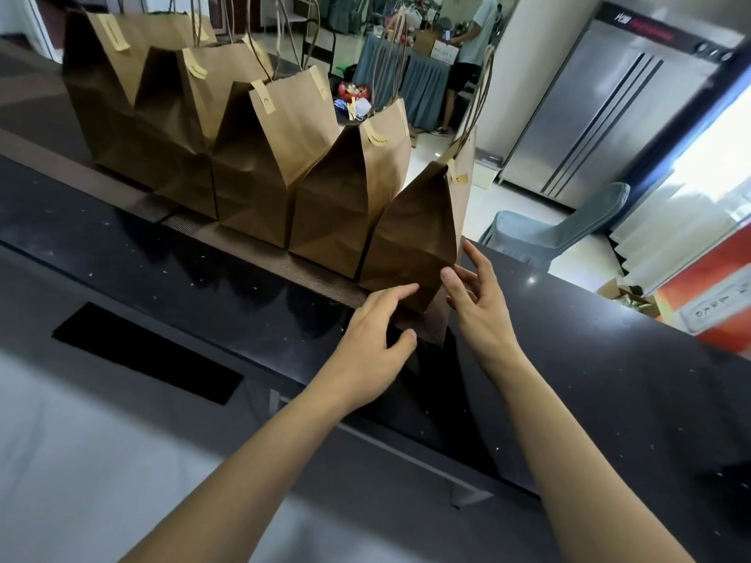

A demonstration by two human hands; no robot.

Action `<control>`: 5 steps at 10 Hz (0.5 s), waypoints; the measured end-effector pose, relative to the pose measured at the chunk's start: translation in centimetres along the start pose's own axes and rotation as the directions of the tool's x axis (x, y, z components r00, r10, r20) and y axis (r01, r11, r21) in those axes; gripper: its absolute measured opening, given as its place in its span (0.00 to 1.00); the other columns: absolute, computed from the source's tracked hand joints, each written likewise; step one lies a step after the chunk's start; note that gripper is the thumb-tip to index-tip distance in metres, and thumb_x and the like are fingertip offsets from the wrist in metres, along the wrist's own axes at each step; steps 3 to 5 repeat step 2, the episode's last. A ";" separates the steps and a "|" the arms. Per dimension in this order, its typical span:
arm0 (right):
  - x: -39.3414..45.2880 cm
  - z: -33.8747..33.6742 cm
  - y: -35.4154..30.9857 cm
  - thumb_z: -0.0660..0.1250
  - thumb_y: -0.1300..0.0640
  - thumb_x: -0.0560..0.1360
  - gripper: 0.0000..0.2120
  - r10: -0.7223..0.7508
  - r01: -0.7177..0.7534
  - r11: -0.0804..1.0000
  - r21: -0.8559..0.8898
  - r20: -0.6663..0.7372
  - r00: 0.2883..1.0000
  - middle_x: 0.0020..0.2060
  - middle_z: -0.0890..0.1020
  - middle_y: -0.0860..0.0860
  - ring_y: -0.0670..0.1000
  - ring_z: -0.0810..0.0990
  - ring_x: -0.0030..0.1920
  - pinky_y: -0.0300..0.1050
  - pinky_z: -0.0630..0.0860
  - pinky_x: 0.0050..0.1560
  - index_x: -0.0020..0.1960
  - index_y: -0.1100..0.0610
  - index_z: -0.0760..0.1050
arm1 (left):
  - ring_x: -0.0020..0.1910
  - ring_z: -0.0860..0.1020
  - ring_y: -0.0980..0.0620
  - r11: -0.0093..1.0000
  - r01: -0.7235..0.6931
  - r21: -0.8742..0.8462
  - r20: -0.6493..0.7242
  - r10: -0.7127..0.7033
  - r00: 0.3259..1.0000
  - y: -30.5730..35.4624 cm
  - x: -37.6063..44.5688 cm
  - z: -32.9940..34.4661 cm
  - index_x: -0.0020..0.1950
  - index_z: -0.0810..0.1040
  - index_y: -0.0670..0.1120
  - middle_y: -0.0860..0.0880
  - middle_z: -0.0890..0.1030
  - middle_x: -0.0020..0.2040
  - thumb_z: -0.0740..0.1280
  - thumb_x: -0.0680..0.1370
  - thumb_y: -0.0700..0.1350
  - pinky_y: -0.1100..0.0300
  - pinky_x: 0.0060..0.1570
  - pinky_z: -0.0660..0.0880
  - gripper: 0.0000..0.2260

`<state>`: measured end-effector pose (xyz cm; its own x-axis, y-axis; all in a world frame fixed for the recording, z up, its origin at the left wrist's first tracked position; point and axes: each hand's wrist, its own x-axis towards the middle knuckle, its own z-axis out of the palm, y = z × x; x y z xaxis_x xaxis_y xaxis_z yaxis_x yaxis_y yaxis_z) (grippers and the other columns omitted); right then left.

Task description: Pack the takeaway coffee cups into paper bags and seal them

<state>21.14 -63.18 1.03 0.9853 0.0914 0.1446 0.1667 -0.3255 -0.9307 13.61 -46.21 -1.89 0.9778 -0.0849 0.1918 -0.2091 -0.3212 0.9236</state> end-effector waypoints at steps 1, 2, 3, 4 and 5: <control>-0.9 -0.3 -0.2 0.66 0.44 0.80 0.28 -0.017 0.018 1.000 0.012 -0.033 0.999 0.66 0.77 0.49 0.42 0.78 0.63 0.37 0.77 0.60 0.78 0.43 0.63 | 0.73 0.66 0.59 1.000 -0.009 0.023 -0.028 0.010 1.000 -0.1 -0.1 -0.4 0.75 0.69 0.57 0.59 0.69 0.72 0.64 0.82 0.45 0.52 0.75 0.65 0.21; -2.1 -0.6 -1.2 0.64 0.46 0.82 0.25 -0.072 0.068 0.995 -0.076 -0.056 0.996 0.66 0.76 0.47 0.38 0.76 0.63 0.28 0.74 0.56 0.77 0.43 0.64 | 0.72 0.67 0.55 0.996 -0.014 0.088 -0.061 0.020 0.998 -0.2 0.1 -0.9 0.73 0.71 0.57 0.58 0.72 0.71 0.62 0.83 0.49 0.49 0.73 0.66 0.17; -2.1 -0.6 -1.2 0.64 0.46 0.82 0.25 -0.072 0.068 0.995 -0.076 -0.056 0.996 0.66 0.76 0.47 0.38 0.76 0.63 0.28 0.74 0.56 0.77 0.43 0.64 | 0.72 0.67 0.55 0.996 -0.014 0.088 -0.061 0.020 0.998 -0.2 0.1 -0.9 0.73 0.71 0.57 0.58 0.72 0.71 0.62 0.83 0.49 0.49 0.73 0.66 0.17; -2.1 -0.6 -1.2 0.64 0.46 0.82 0.25 -0.072 0.068 0.995 -0.076 -0.056 0.996 0.66 0.76 0.47 0.38 0.76 0.63 0.28 0.74 0.56 0.77 0.43 0.64 | 0.72 0.67 0.55 0.996 -0.014 0.088 -0.061 0.020 0.998 -0.2 0.1 -0.9 0.73 0.71 0.57 0.58 0.72 0.71 0.62 0.83 0.49 0.49 0.73 0.66 0.17; -2.1 -0.6 -1.2 0.64 0.46 0.82 0.25 -0.072 0.068 0.995 -0.076 -0.056 0.996 0.66 0.76 0.47 0.38 0.76 0.63 0.28 0.74 0.56 0.77 0.43 0.64 | 0.72 0.67 0.55 0.996 -0.014 0.088 -0.061 0.020 0.998 -0.2 0.1 -0.9 0.73 0.71 0.57 0.58 0.72 0.71 0.62 0.83 0.49 0.49 0.73 0.66 0.17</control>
